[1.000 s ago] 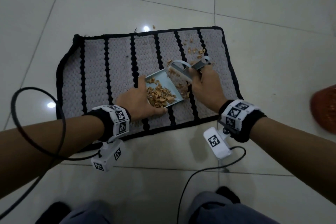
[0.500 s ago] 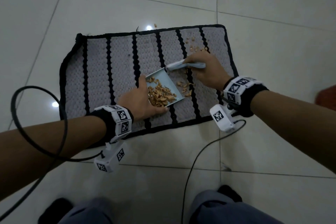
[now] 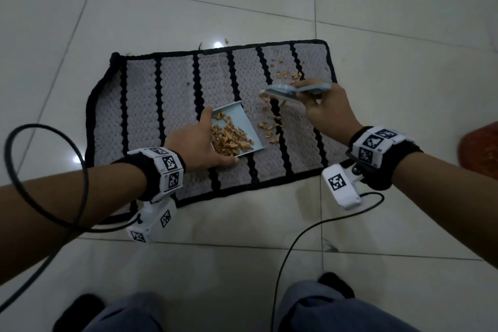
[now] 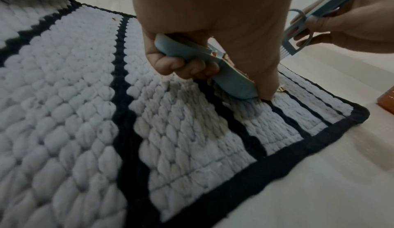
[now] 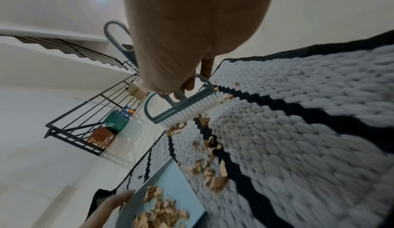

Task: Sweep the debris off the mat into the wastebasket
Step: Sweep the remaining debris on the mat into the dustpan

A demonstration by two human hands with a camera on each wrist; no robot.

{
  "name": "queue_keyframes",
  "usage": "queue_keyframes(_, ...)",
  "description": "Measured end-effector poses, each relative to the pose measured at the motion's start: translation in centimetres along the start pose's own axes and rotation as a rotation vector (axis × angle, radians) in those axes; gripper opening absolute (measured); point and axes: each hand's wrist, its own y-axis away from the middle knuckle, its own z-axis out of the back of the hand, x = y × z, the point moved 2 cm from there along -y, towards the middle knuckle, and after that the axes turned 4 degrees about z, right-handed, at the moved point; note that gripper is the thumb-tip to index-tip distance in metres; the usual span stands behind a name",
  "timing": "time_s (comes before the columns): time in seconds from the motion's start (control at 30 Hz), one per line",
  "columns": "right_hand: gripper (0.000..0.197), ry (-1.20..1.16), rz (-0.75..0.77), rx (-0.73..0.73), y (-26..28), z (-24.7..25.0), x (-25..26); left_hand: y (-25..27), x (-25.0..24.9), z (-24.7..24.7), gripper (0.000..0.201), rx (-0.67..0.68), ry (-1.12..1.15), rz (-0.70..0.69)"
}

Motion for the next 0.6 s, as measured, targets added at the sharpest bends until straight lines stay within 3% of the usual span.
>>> queue_keyframes(0.13, 0.023, 0.089, 0.050, 0.026, -0.5, -1.0, -0.1, -0.1, 0.4, 0.5, 0.127, -0.020, -0.105, -0.024)
queue_keyframes(0.3, 0.025, 0.150, 0.148, 0.110, 3.8, -3.3, -0.4, -0.2, 0.4, 0.6, 0.128, -0.028, -0.143, -0.030)
queue_keyframes(0.5, 0.022, 0.012, 0.089, -0.105, 5.4, -2.2, 0.7, -0.5, -0.2, 0.5, 0.122, -0.022, -0.124, -0.060)
queue_keyframes(0.6, 0.020, 0.064, 0.142, -0.067, 5.7, -2.1, 0.6, -0.8, -0.4, 0.5, 0.120, -0.008, -0.116, -0.073)
